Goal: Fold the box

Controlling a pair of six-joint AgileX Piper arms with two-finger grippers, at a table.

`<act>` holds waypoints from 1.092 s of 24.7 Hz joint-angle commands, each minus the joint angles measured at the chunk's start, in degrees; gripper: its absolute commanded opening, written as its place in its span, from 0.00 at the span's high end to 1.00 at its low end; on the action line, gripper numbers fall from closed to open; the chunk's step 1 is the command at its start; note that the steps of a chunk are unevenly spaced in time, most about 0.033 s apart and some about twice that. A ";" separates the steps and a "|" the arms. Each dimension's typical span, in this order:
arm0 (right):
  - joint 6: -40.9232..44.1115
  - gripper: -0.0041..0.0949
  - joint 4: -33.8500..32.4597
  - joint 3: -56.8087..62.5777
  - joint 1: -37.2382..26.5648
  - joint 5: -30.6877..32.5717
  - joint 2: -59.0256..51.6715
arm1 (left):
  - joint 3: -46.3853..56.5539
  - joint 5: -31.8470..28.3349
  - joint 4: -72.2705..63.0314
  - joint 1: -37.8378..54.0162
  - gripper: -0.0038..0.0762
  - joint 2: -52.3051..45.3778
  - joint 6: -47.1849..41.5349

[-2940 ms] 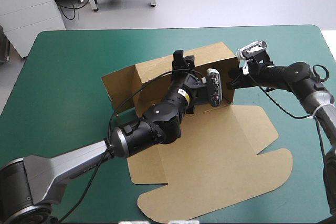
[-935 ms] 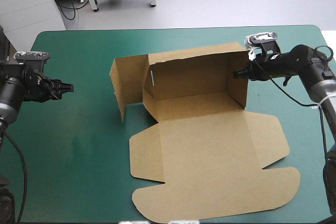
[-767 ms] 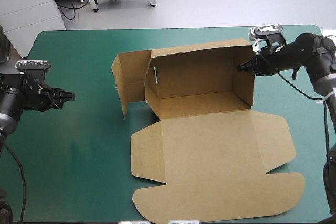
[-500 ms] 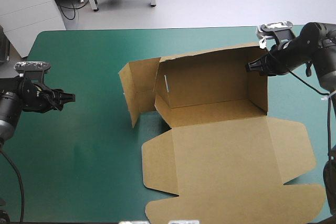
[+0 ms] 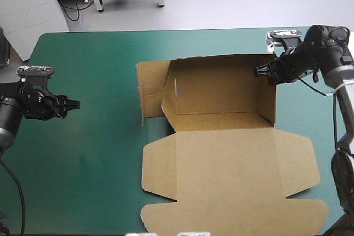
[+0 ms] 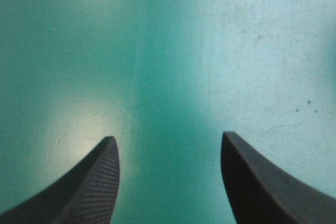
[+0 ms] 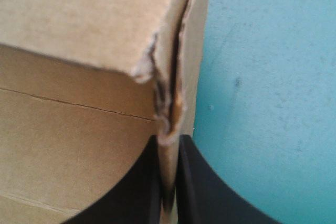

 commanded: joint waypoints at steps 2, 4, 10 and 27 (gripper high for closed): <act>-2.98 0.91 1.03 -1.98 0.26 -1.52 1.92 | -1.40 -1.78 -0.51 0.19 0.44 -1.83 0.30; -3.23 0.79 0.88 -1.98 0.26 -5.63 2.23 | -1.40 -1.78 -0.51 0.19 0.44 -1.83 0.60; -5.86 0.23 1.57 -2.67 0.26 -18.72 2.23 | -1.40 -1.78 -0.51 0.19 0.44 -1.83 0.59; 2.06 0.21 -3.96 -16.56 3.42 0.32 1.16 | -1.40 -2.45 -0.87 0.19 0.44 -1.83 0.59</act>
